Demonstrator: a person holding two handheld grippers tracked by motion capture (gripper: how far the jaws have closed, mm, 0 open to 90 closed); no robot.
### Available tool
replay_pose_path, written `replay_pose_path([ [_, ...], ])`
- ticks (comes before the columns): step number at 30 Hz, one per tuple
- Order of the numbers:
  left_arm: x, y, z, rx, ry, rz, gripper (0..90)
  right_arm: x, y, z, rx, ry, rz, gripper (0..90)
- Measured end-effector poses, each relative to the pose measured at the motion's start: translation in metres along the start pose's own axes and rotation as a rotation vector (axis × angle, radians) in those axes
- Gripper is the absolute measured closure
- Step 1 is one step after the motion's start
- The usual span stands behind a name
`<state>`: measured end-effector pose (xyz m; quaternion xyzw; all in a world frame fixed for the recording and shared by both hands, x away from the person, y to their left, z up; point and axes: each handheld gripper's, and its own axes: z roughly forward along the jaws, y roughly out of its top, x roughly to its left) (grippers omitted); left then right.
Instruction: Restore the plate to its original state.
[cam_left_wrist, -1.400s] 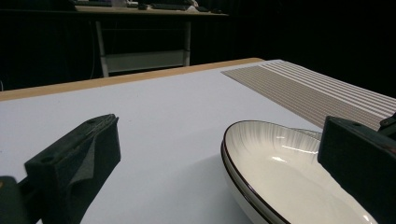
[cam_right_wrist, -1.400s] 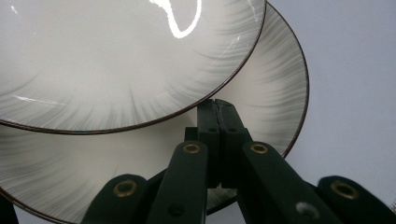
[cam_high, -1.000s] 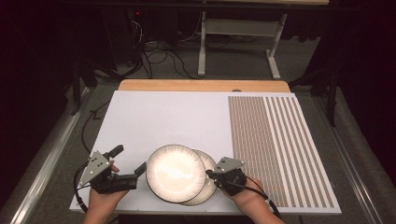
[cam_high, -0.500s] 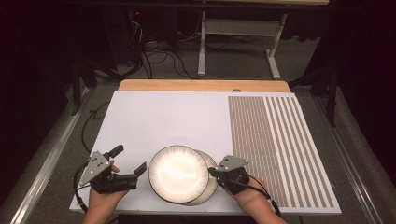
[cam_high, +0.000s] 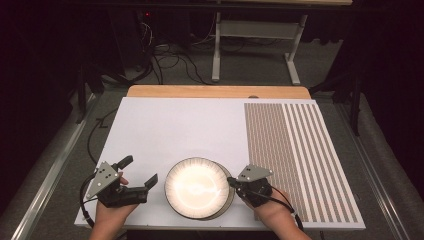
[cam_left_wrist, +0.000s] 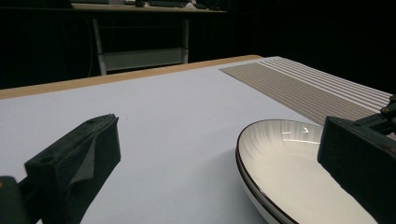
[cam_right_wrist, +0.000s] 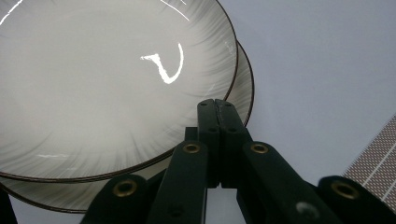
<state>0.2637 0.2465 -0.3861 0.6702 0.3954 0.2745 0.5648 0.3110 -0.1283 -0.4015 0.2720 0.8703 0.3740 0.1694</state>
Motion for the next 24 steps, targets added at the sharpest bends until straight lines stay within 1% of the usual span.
replay_pose_path([
  [1, 0.0, 0.0, 0.0, 0.0, 0.0, 0.0, 0.1, 0.0, 0.0, 0.0, 0.0, 0.0, 0.0, 90.0],
  [2, 0.0, 0.0, 0.0, 0.002, 0.0, -0.001, 0.1, 0.0, 0.0, -0.001, -0.002, -0.003, 0.01, 90.0],
  [6, 0.0, 0.0, 0.001, 0.004, -0.002, 0.0, 0.1, -0.002, -0.001, -0.003, -0.006, -0.01, 0.014, 90.0],
  [8, 0.0, -0.001, 0.001, 0.009, -0.003, 0.004, 0.1, -0.006, -0.002, -0.006, -0.014, -0.021, 0.017, 90.0],
  [10, 0.0, -0.001, 0.002, 0.01, -0.004, 0.003, 0.1, -0.008, -0.003, -0.009, -0.02, -0.023, 0.029, 90.0],
  [12, 0.0, -0.001, 0.003, 0.014, -0.005, 0.005, 0.1, -0.01, -0.004, -0.011, -0.023, -0.01, 0.042, 90.0],
  [13, 0.0, -0.001, 0.003, 0.017, -0.005, 0.005, 0.1, -0.009, -0.004, -0.011, -0.024, -0.012, 0.033, 90.0],
  [16, 0.0, -0.002, 0.004, 0.017, -0.007, 0.002, 0.1, -0.008, -0.004, -0.012, -0.026, -0.013, 0.035, 90.0],
  [18, 0.0, -0.002, 0.004, 0.018, -0.008, 0.002, 0.1, -0.012, -0.005, -0.018, -0.04, -0.021, 0.056, 90.0],
  [19, 0.0, -0.002, 0.004, 0.018, -0.008, 0.002, 0.1, -0.012, -0.005, -0.018, -0.04, -0.021, 0.056, 90.0],
  [20, 0.0, -0.002, 0.004, 0.02, -0.008, 0.003, 0.1, -0.017, -0.007, -0.026, -0.063, -0.026, 0.077, 90.0],
  [22, 0.001, -0.002, 0.004, 0.02, -0.008, 0.003, 0.1, -0.019, -0.008, -0.028, -0.069, -0.028, 0.083, 90.0],
  [23, 0.001, -0.002, 0.004, 0.021, -0.008, 0.003, 0.1, -0.027, -0.01, -0.038, -0.101, -0.042, 0.106, 90.0],
  [24, 0.001, -0.002, 0.004, 0.02, -0.007, 0.003, 0.1, -0.029, -0.011, -0.042, -0.11, -0.047, 0.114, 88.9],
])
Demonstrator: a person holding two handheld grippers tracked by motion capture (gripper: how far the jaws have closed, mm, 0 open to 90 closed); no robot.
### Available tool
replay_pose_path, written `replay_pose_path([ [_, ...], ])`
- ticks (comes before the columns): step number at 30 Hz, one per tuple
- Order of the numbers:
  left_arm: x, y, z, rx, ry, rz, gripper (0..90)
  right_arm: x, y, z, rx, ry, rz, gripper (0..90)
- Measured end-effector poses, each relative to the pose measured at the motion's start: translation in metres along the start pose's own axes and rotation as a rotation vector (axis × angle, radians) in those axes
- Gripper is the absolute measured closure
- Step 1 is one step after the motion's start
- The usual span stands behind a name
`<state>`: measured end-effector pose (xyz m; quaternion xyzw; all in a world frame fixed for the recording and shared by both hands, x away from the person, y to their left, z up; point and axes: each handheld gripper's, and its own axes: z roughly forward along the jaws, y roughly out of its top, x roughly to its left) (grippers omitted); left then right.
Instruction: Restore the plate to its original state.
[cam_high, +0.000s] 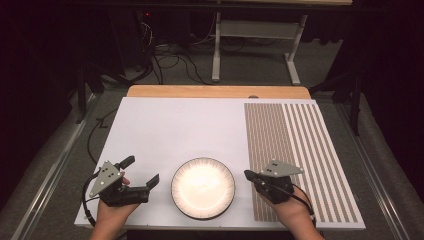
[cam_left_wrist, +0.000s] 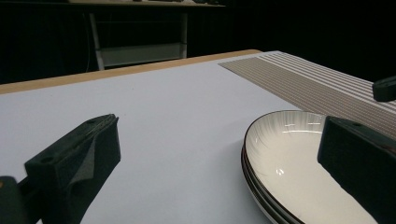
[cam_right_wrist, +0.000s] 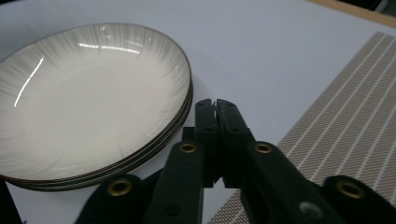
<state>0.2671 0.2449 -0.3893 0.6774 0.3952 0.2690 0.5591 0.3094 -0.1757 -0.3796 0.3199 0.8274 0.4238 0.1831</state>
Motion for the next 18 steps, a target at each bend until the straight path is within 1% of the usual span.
replay_pose_path([
  [1, 0.0, 0.0, 0.0, 0.0, 0.0, 0.0, 0.1, 0.0, 0.0, 0.0, 0.0, 0.0, 0.0, 88.9],
  [2, 0.0, 0.0, 0.0, 0.0, 0.0, -0.003, 0.1, -0.004, -0.001, -0.005, -0.02, 0.0, 0.012, 86.6],
  [3, 0.0, 0.0, 0.0, 0.002, 0.0, -0.004, 0.1, -0.008, -0.003, -0.012, -0.048, 0.005, 0.033, 82.0],
  [4, 0.0, -0.001, 0.0, 0.007, 0.002, -0.003, 0.1, -0.011, -0.004, -0.016, -0.06, 0.002, 0.033, 78.9],
  [5, 0.0, -0.001, 0.001, 0.012, 0.001, -0.005, 0.1, -0.015, -0.008, -0.024, -0.096, -0.009, 0.049, 69.4],
  [6, 0.001, -0.001, 0.001, 0.017, 0.0, -0.002, 0.1, -0.017, -0.01, -0.026, -0.107, -0.015, 0.063, 64.8],
  [8, 0.001, -0.002, 0.002, 0.018, -0.001, -0.006, 0.1, -0.022, -0.015, -0.033, -0.138, -0.026, 0.066, 51.5],
  [9, 0.001, -0.002, 0.002, 0.017, 0.0, -0.007, 0.1, -0.023, -0.016, -0.035, -0.149, -0.029, 0.07, 46.5],
  [11, 0.001, -0.002, 0.002, 0.019, 0.0, -0.008, 0.1, -0.025, -0.02, -0.042, -0.191, -0.035, 0.079, 33.2],
  [12, 0.001, -0.003, 0.002, 0.02, 0.001, -0.006, 0.1, -0.026, -0.021, -0.044, -0.205, -0.032, 0.08, 27.9],
  [13, 0.001, -0.003, 0.002, 0.02, 0.001, -0.006, 0.1, -0.026, -0.021, -0.044, -0.205, -0.032, 0.08, 27.9],
  [14, 0.0, -0.003, 0.003, 0.024, 0.002, -0.004, 0.1, -0.027, -0.023, -0.048, -0.228, -0.025, 0.091, 15.4],
  [15, 0.0, -0.003, 0.003, 0.024, 0.002, -0.004, 0.1, -0.028, -0.024, -0.048, -0.234, -0.024, 0.088, 12.4],
  [16, -0.001, -0.004, 0.004, 0.027, 0.001, -0.003, 0.1, -0.028, -0.025, -0.048, -0.24, -0.021, 0.103, 5.0],
  [17, -0.001, -0.004, 0.005, 0.03, 0.001, 0.002, 0.1, -0.028, -0.025, -0.048, -0.24, -0.021, 0.103, 5.0],
  [18, -0.001, -0.004, 0.006, 0.04, -0.004, 0.007, 0.1, -0.029, -0.027, -0.048, -0.248, -0.039, 0.111, 0.5],
])
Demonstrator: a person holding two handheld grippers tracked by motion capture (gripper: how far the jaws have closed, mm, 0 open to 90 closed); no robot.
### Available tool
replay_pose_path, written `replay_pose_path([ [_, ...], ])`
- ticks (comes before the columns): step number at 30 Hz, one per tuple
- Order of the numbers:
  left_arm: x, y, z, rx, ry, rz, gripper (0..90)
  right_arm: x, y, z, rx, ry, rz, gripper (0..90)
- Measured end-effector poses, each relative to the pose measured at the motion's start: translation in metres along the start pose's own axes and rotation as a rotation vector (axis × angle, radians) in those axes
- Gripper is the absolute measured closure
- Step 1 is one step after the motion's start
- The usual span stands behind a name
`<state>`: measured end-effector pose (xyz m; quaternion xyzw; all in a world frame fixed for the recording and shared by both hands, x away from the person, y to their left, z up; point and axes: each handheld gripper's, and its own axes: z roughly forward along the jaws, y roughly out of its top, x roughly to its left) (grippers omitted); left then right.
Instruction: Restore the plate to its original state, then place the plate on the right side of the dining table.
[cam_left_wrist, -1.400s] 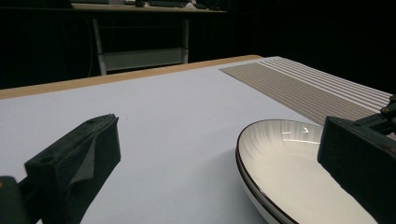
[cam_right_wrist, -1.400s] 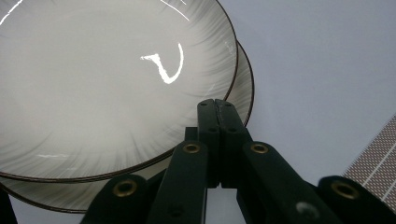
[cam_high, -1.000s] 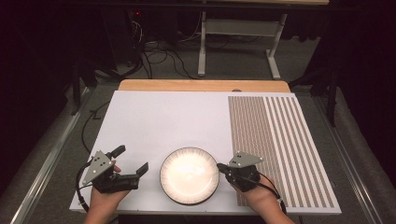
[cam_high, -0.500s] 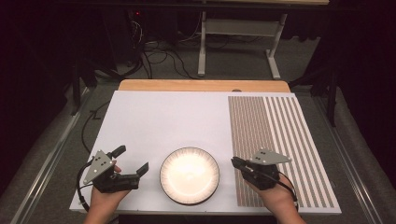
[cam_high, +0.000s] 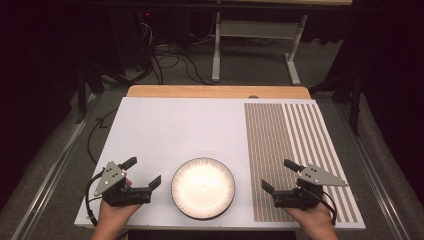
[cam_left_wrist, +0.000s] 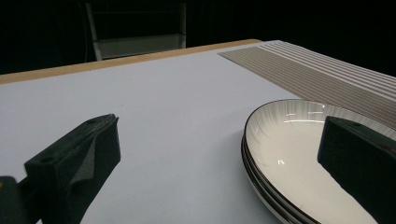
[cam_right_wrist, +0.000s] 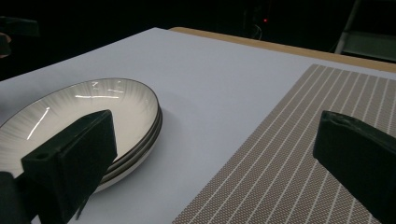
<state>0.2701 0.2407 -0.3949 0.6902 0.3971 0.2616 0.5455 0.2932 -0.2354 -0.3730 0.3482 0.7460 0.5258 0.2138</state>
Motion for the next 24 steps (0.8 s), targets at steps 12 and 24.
replay_pose_path([
  [12, -0.006, 0.005, 0.004, -0.02, -0.006, 0.018, 0.0, -0.003, -0.002, -0.004, -0.017, -0.029, -0.005, 0.5],
  [24, -0.002, 0.005, 0.005, -0.013, -0.011, -0.004, 0.1, 0.006, 0.006, 0.007, -0.001, -0.02, -0.039, 9.8],
])
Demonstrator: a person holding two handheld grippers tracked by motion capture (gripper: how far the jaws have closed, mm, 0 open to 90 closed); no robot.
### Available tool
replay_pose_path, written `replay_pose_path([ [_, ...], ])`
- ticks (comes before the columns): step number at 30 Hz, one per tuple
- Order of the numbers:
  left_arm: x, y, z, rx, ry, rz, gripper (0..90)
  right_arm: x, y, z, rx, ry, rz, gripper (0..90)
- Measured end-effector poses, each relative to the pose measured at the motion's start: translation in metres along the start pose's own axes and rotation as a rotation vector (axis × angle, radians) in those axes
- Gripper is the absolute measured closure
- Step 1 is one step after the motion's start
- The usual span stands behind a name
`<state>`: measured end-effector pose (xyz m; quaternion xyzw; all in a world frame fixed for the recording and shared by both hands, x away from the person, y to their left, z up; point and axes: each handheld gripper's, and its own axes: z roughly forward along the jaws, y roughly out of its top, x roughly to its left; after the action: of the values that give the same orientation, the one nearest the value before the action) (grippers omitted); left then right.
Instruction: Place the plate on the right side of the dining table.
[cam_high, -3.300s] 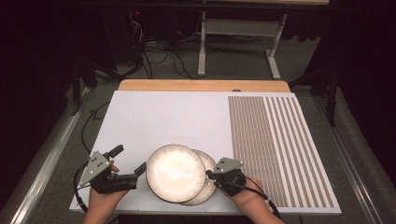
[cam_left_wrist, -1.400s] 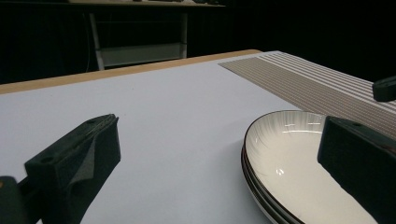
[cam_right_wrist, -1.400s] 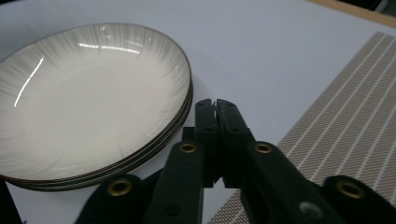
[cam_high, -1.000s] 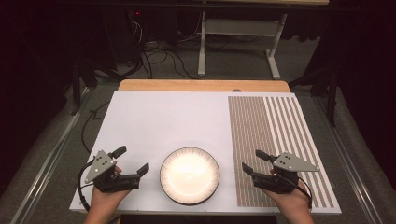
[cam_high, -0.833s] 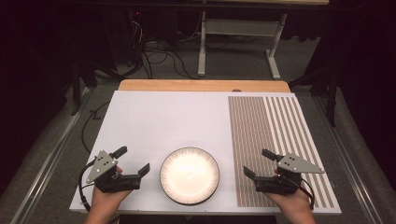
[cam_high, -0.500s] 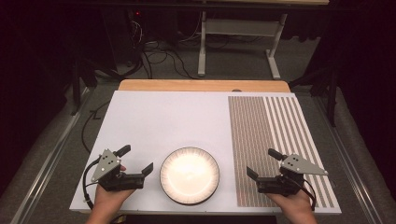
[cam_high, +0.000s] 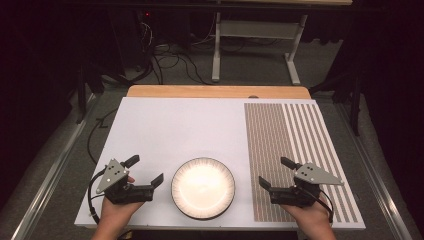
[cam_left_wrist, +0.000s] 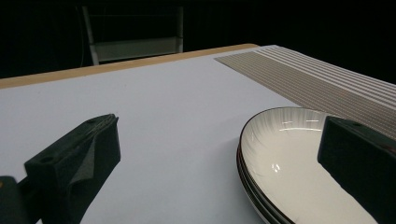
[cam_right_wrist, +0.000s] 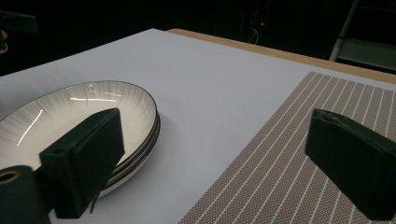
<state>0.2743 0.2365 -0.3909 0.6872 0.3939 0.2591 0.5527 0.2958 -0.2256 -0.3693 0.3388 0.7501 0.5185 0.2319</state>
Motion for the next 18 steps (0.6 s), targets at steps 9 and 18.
replay_pose_path([
  [9, -0.002, 0.003, -0.002, -0.004, 0.002, 0.01, 0.4, 0.012, 0.007, 0.007, 0.026, 0.019, -0.037, 37.0],
  [18, -0.002, 0.003, -0.003, -0.009, 0.004, 0.008, 0.5, 0.022, 0.023, 0.029, 0.082, 0.04, -0.064, 64.4],
])
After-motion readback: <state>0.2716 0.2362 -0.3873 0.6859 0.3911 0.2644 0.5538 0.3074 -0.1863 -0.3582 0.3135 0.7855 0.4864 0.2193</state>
